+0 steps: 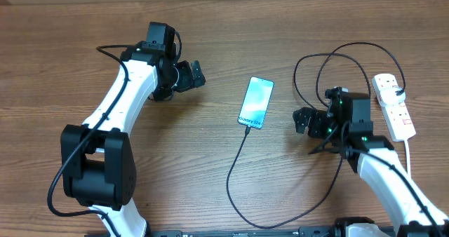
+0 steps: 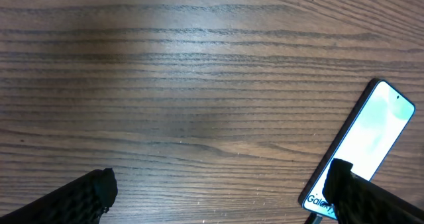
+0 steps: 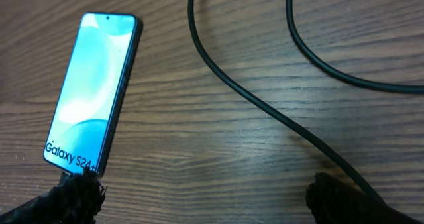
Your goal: Plug charger to phone and switch on socket
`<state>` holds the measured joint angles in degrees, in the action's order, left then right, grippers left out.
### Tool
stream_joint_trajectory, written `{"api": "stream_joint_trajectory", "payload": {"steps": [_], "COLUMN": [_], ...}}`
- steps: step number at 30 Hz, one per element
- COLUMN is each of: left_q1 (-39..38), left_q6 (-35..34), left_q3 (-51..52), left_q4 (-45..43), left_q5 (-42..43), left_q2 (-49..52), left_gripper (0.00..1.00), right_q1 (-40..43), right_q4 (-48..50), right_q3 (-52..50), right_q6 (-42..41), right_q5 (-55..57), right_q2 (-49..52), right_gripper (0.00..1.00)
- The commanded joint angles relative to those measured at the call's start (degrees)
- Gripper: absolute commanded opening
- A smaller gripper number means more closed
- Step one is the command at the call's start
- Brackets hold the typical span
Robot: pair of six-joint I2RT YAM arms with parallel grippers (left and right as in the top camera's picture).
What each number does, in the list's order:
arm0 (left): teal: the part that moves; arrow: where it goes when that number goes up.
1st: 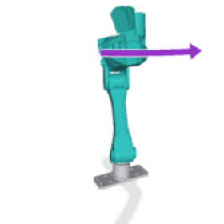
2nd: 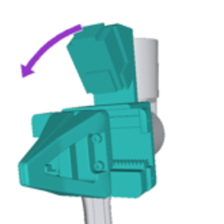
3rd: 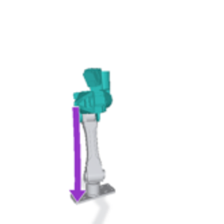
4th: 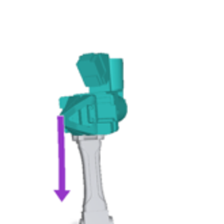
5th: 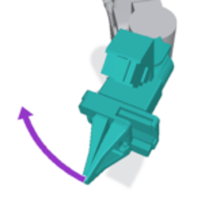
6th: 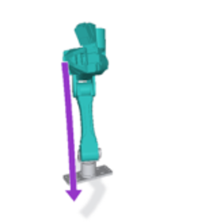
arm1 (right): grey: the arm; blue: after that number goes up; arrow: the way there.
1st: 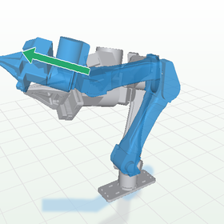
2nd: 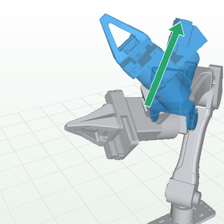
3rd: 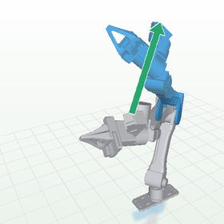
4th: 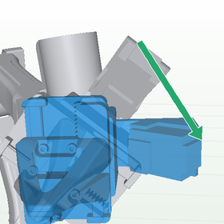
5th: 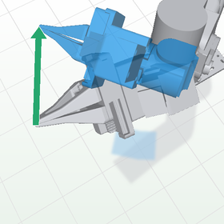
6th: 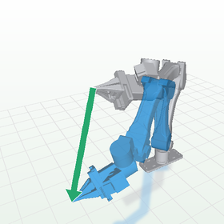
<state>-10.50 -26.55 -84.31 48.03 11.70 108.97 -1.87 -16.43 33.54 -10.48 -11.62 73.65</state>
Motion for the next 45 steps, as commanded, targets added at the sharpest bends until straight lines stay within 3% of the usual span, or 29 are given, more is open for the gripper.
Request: {"api": "stream_joint_trajectory", "payload": {"steps": [1, 23, 45], "left_q1": [-0.02, -0.02, -0.02], "left_q6": [1.05, 1.05, 1.05], "left_q3": [-0.04, -0.04, -0.04], "left_q4": [-0.11, -0.13, -0.13], "left_q5": [-0.52, -0.52, -0.52], "left_q2": [-1.44, -1.44, -1.44], "left_gripper": [1.0, 0.99, 1.0], "right_q1": [0.0, 0.0, 0.0], "right_q4": [3.52, 22.45, 29.59], "right_q3": [-4.66, -20.81, -30.6], "right_q6": [0.07, 0.02, 0.02], "right_q5": [-0.07, -0.04, 0.0], "right_q2": [-2.86, -15.5, -23.43], "right_gripper": [1.0, 1.0, 1.0]}}
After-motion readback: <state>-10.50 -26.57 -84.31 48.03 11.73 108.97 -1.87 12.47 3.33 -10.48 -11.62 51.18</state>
